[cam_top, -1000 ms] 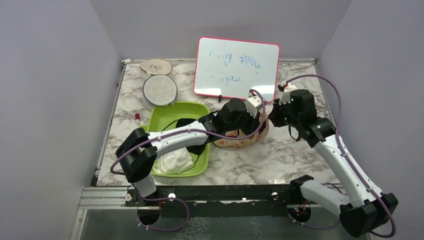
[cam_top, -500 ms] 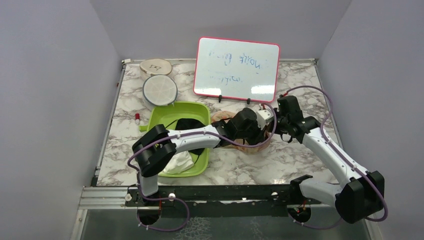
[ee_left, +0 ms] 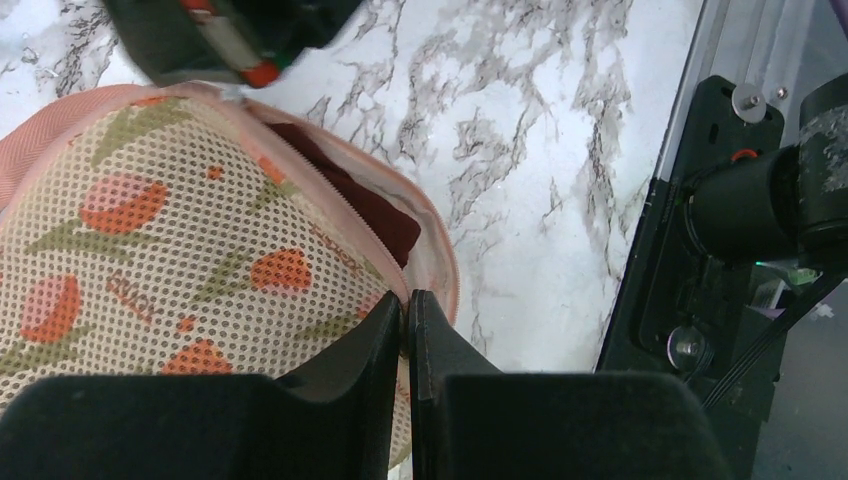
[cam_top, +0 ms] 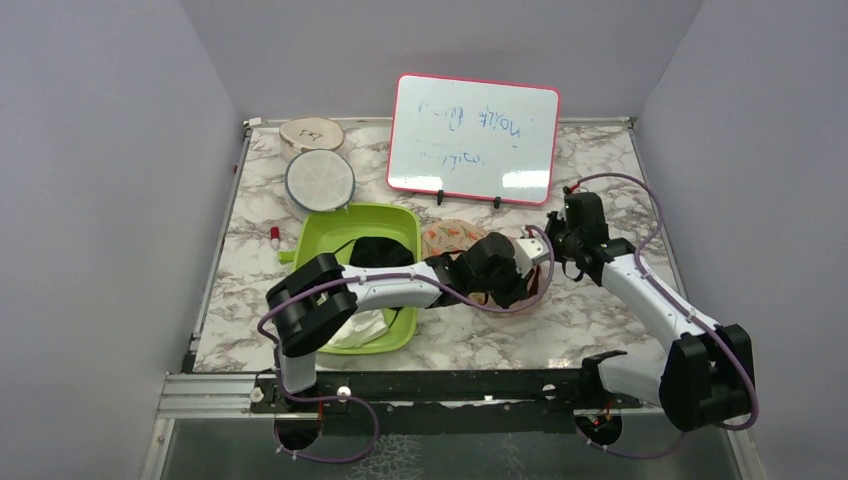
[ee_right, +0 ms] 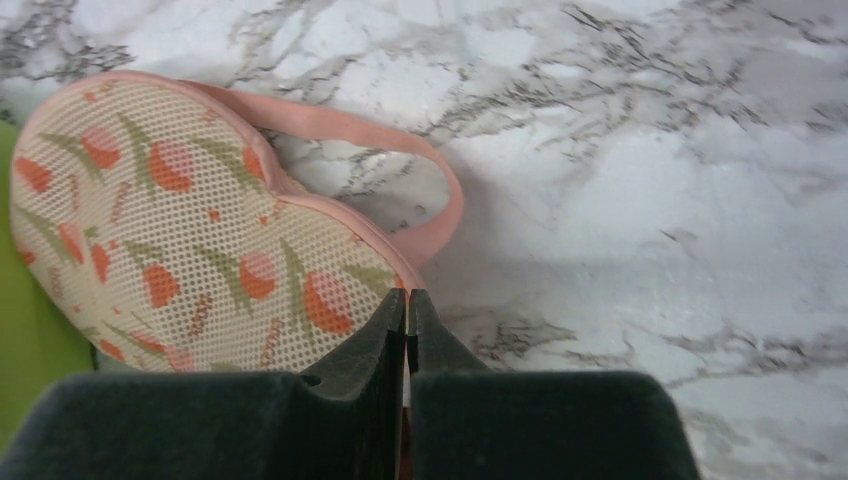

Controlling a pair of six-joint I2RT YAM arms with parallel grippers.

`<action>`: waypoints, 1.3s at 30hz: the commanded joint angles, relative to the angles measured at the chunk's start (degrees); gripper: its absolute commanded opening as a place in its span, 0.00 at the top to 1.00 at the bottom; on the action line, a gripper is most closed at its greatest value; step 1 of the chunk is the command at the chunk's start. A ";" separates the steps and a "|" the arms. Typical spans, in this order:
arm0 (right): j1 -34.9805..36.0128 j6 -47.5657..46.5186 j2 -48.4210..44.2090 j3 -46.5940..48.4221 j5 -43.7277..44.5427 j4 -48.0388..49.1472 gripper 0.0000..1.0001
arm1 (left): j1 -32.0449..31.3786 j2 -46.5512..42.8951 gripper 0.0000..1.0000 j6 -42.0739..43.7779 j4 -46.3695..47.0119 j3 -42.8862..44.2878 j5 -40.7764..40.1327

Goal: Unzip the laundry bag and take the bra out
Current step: Unzip the laundry bag at the center of the board.

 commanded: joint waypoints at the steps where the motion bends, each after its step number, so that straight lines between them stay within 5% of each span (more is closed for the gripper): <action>1: -0.64 -1.61 3.70 -0.17 -8.07 16.54 0.99 | -1.96 -0.34 1.00 1.43 0.16 -2.05 3.87; 9: -0.62 -0.57 5.31 -2.28 -12.14 21.31 0.99 | -3.33 -2.09 1.00 1.47 3.03 -6.33 2.34; 14: -0.63 -0.29 0.10 -1.38 -11.13 12.35 0.99 | -3.35 -3.48 1.00 0.02 4.87 -8.58 0.23; 15: -0.62 -0.19 -0.11 -0.17 -10.78 6.92 0.96 | -3.05 -4.00 1.00 -0.28 5.04 -9.11 -0.35; 18: -0.62 -1.15 -1.30 0.81 -11.27 -0.85 0.65 | -1.61 -5.87 1.00 -1.92 7.45 -12.11 -0.84; 21: -0.67 -1.47 -5.12 -1.39 -15.83 -1.20 0.52 | -1.14 -6.69 1.00 -0.01 7.14 -14.21 -0.50; 30: -0.62 -2.75 -4.91 -3.47 -35.11 -3.21 0.43 | -0.20 -14.90 1.00 2.06 1.37 -22.11 -1.35; 39: 9.09 3.04 -4.99 -5.88 -31.14 -2.79 0.41 | 3.03 -21.95 1.00 0.24 1.79 -28.09 -5.97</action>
